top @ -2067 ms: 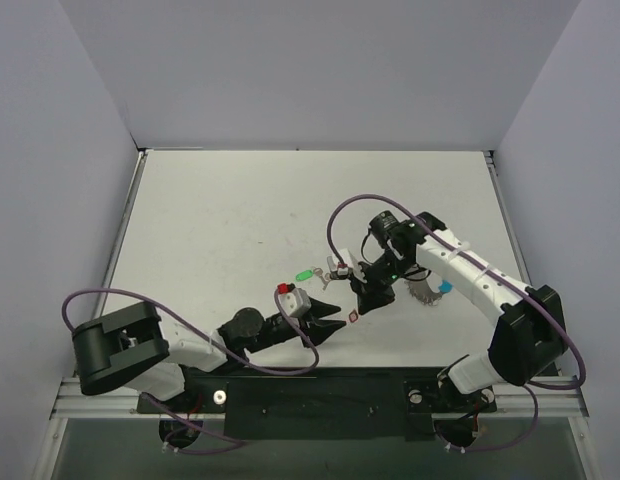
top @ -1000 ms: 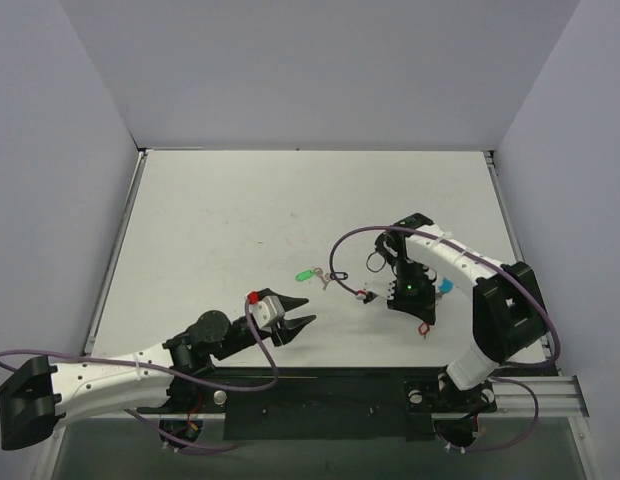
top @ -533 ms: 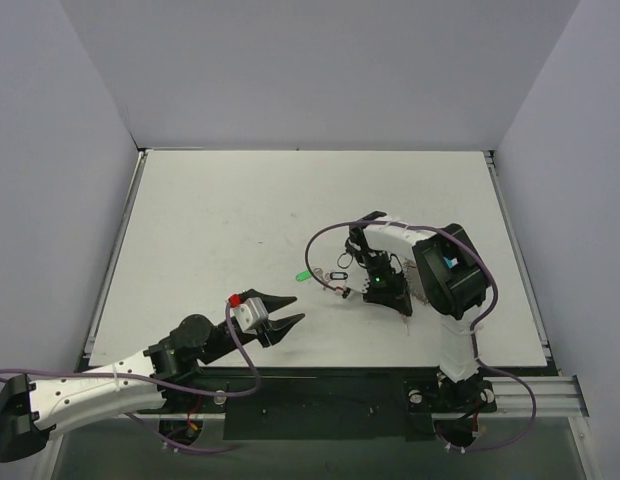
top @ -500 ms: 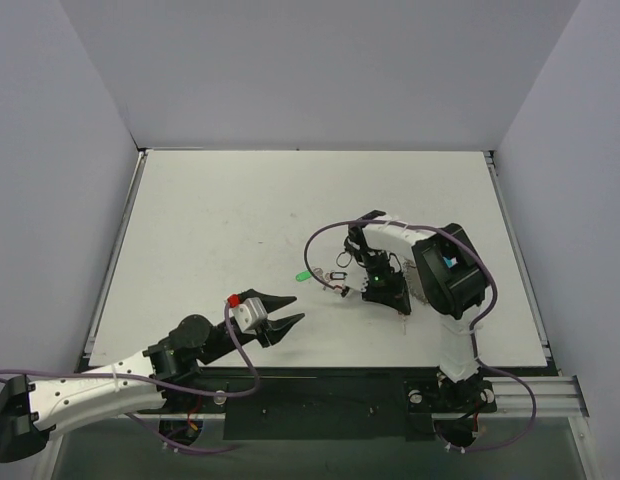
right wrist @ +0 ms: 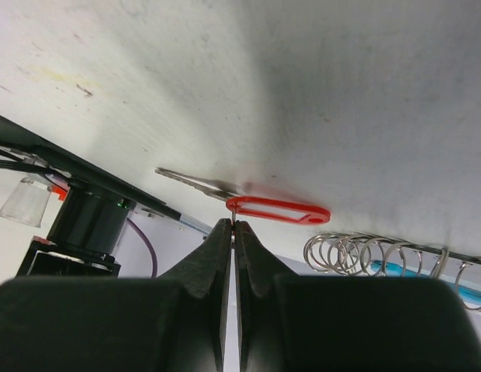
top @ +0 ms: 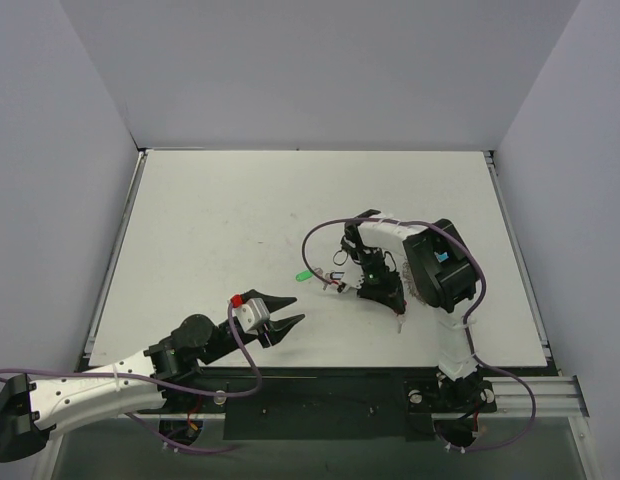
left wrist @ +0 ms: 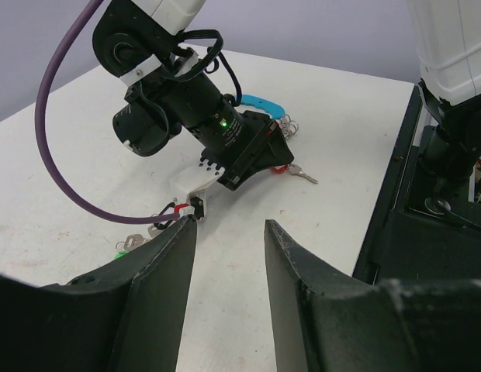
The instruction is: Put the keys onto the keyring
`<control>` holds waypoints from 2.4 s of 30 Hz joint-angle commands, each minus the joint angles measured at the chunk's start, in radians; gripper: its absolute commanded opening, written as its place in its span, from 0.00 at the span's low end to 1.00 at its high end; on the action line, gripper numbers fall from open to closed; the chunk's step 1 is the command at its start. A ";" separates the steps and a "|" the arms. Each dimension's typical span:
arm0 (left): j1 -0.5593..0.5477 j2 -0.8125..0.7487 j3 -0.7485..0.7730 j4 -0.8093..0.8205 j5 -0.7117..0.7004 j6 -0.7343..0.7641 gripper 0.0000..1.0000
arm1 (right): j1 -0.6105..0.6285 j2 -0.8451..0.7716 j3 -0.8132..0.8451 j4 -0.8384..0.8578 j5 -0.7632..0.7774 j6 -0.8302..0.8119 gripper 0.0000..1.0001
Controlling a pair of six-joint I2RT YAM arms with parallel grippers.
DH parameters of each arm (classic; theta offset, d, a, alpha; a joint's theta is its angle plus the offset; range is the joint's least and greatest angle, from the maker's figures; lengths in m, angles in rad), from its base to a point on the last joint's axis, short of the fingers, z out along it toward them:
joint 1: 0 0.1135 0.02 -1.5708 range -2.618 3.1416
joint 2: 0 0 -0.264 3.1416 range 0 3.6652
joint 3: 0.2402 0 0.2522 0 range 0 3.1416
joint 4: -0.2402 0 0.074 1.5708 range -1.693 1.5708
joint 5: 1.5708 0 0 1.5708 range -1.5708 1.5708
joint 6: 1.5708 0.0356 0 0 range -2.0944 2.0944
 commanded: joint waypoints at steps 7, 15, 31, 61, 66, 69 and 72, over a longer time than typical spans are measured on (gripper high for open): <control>-0.003 0.000 0.024 0.025 -0.010 0.003 0.50 | 0.014 0.023 0.040 -0.036 -0.004 0.039 0.00; -0.003 0.002 0.021 0.027 -0.010 0.000 0.50 | 0.023 0.034 0.046 -0.032 -0.003 0.049 0.04; -0.003 0.010 0.020 0.030 -0.012 -0.001 0.51 | 0.002 -0.034 0.057 -0.038 -0.055 0.043 0.25; 0.000 0.013 0.034 0.033 -0.030 0.006 0.57 | -0.405 -0.607 -0.328 0.215 -0.630 -0.309 0.36; 0.000 -0.016 0.037 0.009 -0.052 -0.016 0.59 | -0.442 -0.610 -0.291 0.232 -0.661 -0.224 0.36; 0.000 -0.024 0.067 -0.028 -0.120 -0.077 0.67 | -0.463 -0.626 -0.276 0.238 -0.699 -0.174 0.35; 0.009 -0.013 0.130 -0.139 -0.203 -0.156 0.80 | -0.504 -0.655 -0.270 0.263 -0.721 -0.122 0.35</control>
